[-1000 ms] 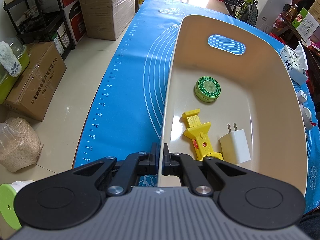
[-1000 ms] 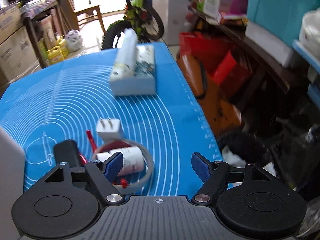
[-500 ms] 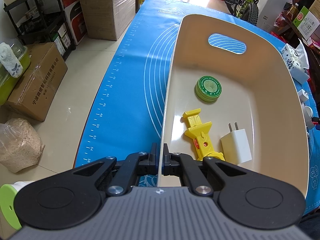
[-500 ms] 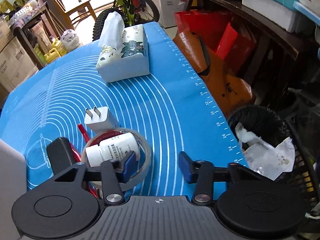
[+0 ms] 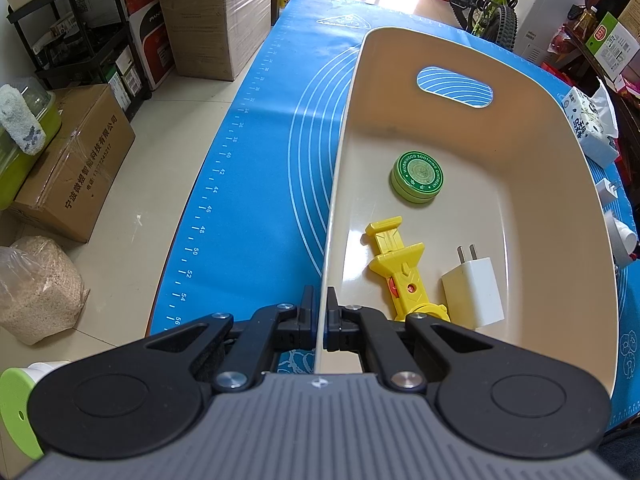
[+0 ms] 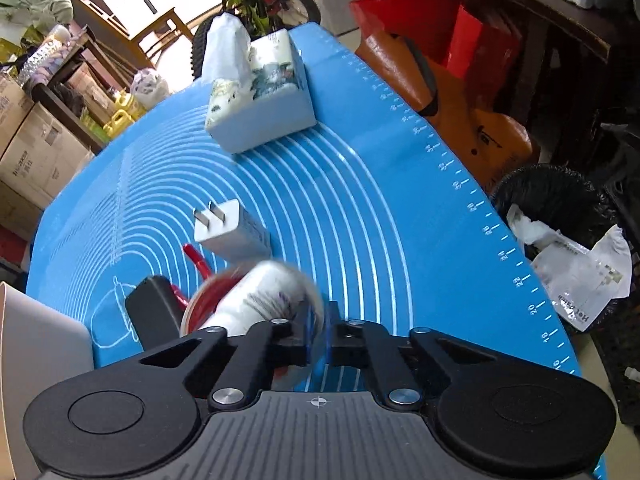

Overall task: Organize rigid objects
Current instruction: 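Move the right gripper to the clear tape roll and grasp its edge, then lift the clear tape roll into the basket and open the right gripper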

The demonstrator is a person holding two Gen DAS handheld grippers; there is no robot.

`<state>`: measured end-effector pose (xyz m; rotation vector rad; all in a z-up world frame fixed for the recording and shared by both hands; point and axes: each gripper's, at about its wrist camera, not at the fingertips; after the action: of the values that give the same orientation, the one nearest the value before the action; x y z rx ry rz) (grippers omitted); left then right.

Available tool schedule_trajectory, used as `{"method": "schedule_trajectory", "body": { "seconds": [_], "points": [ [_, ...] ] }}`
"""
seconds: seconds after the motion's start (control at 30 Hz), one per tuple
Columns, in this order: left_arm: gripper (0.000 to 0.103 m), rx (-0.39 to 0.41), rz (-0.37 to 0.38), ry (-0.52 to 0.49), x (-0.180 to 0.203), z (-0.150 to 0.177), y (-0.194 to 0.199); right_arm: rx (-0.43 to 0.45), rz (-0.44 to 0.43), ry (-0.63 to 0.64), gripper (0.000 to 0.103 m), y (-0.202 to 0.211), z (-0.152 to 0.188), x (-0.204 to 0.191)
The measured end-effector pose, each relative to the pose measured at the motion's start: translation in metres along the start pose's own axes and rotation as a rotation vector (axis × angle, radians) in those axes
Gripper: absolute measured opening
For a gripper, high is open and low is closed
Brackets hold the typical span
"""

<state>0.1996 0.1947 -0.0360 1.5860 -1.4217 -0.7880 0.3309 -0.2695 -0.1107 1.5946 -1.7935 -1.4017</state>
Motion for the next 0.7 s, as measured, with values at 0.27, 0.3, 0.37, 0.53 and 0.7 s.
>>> {"method": "schedule_trajectory", "body": {
  "seconds": [0.27, 0.3, 0.37, 0.53, 0.7],
  "points": [
    [0.004, 0.000, 0.002, 0.001, 0.000, 0.000, 0.000, 0.045, 0.013, 0.040, 0.016, 0.011, 0.000, -0.006],
    [0.004, 0.000, 0.002, 0.001, 0.000, 0.000, 0.000, 0.054, 0.011, 0.043, 0.016, 0.012, 0.000, -0.007],
    [0.004, 0.000, 0.002, 0.001, 0.000, 0.000, 0.000, 0.071, 0.014, 0.054, 0.016, 0.015, -0.001, -0.010],
    [0.004, 0.000, 0.002, 0.001, 0.000, 0.000, 0.000, 0.089, 0.021, 0.087, 0.016, 0.022, -0.003, -0.015],
    [0.004, 0.000, 0.002, 0.001, 0.000, 0.000, 0.000, 0.115, 0.015, 0.115, 0.016, 0.033, -0.003, -0.023]
  ]
}}
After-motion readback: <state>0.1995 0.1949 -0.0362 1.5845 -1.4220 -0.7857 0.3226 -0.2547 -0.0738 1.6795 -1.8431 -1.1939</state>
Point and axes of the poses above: each gripper's, at about its wrist camera, not at the fingertips, and y roughly against the way its jaws point, x to its right, z to its underside, and after that the axes turned 2 degrees about x, right-handed
